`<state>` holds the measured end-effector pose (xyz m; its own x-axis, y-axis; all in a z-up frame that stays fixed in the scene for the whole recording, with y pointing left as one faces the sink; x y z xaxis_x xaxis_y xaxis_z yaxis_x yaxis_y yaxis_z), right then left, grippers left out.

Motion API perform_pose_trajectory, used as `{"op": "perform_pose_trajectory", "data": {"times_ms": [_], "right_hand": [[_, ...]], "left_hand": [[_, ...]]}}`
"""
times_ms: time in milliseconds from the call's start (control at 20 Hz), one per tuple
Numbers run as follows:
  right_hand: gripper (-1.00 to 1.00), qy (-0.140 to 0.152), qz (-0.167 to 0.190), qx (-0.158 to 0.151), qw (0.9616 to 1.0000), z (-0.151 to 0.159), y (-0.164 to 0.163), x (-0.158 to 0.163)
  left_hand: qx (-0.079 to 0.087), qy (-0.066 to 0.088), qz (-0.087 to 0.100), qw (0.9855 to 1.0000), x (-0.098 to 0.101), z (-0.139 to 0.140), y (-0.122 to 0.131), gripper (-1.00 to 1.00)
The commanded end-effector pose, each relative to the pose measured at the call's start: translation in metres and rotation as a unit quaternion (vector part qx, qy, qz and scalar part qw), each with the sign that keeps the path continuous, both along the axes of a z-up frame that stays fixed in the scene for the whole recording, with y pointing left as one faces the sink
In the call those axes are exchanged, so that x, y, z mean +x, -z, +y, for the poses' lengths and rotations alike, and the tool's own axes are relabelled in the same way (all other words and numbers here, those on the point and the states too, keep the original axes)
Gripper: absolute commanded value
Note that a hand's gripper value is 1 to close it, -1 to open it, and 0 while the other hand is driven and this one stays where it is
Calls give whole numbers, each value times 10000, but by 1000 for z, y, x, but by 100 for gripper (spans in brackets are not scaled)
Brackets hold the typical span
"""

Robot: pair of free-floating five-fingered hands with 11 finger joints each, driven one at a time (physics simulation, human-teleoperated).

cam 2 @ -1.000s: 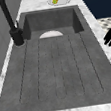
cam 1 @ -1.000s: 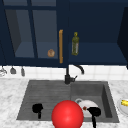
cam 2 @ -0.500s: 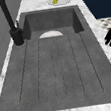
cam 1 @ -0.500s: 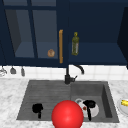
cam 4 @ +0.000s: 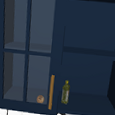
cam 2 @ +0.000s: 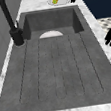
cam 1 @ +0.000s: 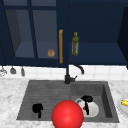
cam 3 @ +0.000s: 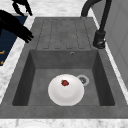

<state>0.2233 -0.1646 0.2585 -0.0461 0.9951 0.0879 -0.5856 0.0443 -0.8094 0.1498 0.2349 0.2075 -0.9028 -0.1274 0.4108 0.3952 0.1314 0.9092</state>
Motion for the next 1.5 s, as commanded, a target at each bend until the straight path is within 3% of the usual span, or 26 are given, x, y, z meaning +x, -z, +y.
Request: {"op": "perform_pose_trajectory", "data": {"times_ms": [0,100,550,700,1050,1250,1450], "right_hand": [[-100,-80,140,-143,9998,4,12,29],[-100,-129,22,-167,9998,6,16,35],[-100,-215,152,-126,9996,5,64,108],[-100,-143,53,-222,9996,7,87,112],[-100,-14,105,-10,9999,0,136,112],[-100,-51,234,-2,9997,-3,159,137],[-100,-48,703,-61,9975,-5,170,168]], "left_hand": [[0,0,0,10000,0,0,0,0],[0,-1,-1,10000,0,0,0,0],[-1,-3,-2,10000,0,0,0,0],[-1,-3,-3,10000,0,0,0,0],[-1,-3,-3,10000,0,0,0,0],[-1,-4,-3,10000,0,0,0,0],[-1,-4,-3,10000,0,0,0,0]]}}
